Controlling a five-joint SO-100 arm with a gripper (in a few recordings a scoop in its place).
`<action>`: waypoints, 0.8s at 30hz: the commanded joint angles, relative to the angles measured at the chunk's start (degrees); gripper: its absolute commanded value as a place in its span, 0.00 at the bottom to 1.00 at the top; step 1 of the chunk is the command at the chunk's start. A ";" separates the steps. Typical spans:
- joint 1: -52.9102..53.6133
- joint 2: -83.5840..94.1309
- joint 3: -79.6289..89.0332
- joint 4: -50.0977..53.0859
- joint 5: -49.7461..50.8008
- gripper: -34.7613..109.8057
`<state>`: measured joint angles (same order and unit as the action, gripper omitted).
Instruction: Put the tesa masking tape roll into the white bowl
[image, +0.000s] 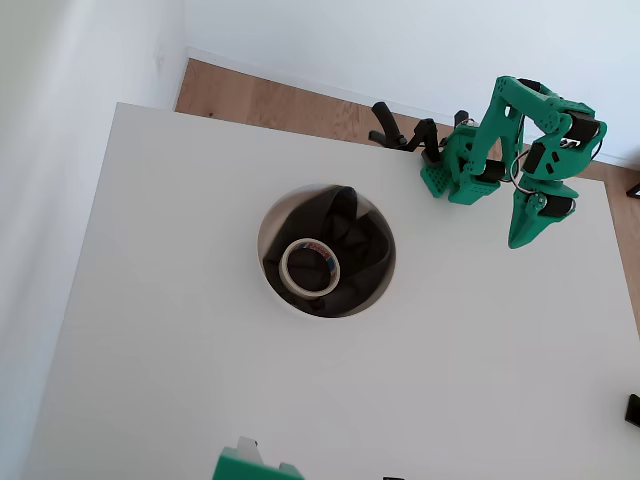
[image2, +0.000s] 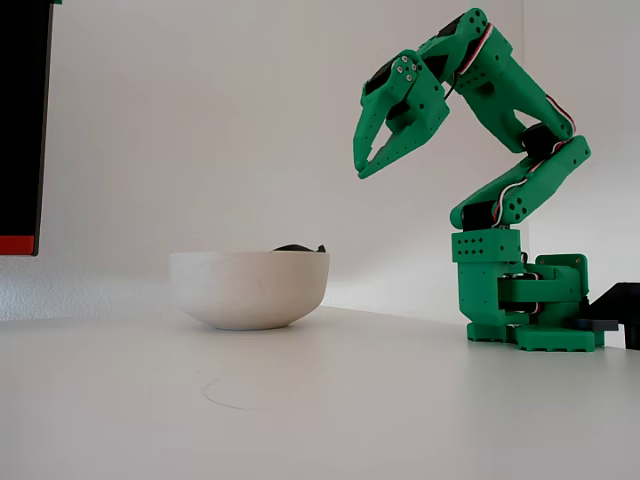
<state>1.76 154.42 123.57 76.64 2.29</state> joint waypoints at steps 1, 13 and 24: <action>3.16 4.75 9.05 -5.71 -0.35 0.18; 1.05 12.83 23.55 -9.67 -1.14 0.18; -0.88 20.30 31.46 -8.79 -0.26 0.18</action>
<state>0.18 172.88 154.25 67.76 0.70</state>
